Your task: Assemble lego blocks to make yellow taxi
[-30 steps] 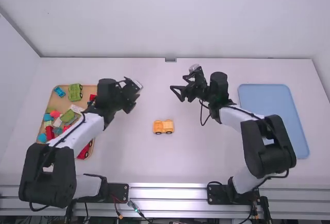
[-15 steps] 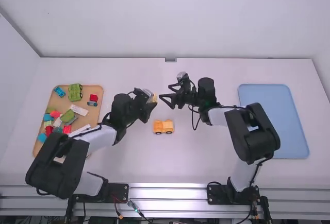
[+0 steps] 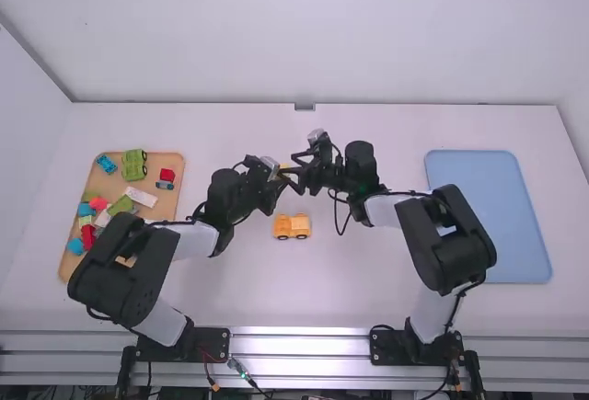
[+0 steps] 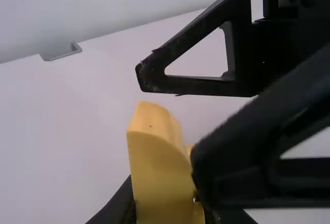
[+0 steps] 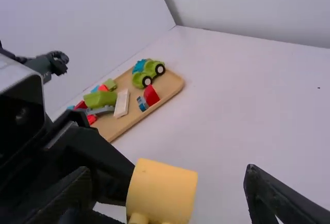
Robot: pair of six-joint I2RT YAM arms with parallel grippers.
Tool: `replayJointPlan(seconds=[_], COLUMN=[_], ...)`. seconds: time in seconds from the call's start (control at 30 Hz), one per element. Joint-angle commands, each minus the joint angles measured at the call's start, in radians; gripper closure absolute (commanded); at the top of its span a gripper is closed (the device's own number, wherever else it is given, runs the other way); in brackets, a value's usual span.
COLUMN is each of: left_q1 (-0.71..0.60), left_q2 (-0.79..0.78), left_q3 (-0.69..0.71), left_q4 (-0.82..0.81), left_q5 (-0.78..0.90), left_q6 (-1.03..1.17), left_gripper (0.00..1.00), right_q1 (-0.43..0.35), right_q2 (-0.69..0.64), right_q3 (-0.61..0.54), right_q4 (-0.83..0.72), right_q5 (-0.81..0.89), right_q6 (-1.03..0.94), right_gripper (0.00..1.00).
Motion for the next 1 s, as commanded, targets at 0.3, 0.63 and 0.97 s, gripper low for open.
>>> replayJointPlan(seconds=[0.3, 0.63, 0.97], left_q1=[-0.012, -0.024, -0.025], left_q2=[0.061, 0.061, 0.061], left_q3=[0.025, 0.023, 0.026], left_q4=[0.132, 0.159, 0.169], left_q5=[0.013, 0.021, 0.017], left_q6=[-0.050, -0.051, -0.050], left_gripper=[0.98, 0.98, 0.97], right_q1=[0.022, 0.041, 0.043], right_q2=[0.005, 0.006, 0.005], right_q3=[0.021, 0.020, 0.021], right_q4=[-0.005, -0.017, -0.020], right_q5=[0.006, 0.058, 0.058], right_q6=[0.031, 0.015, 0.018], right_gripper=[0.30, 0.45, 0.64])
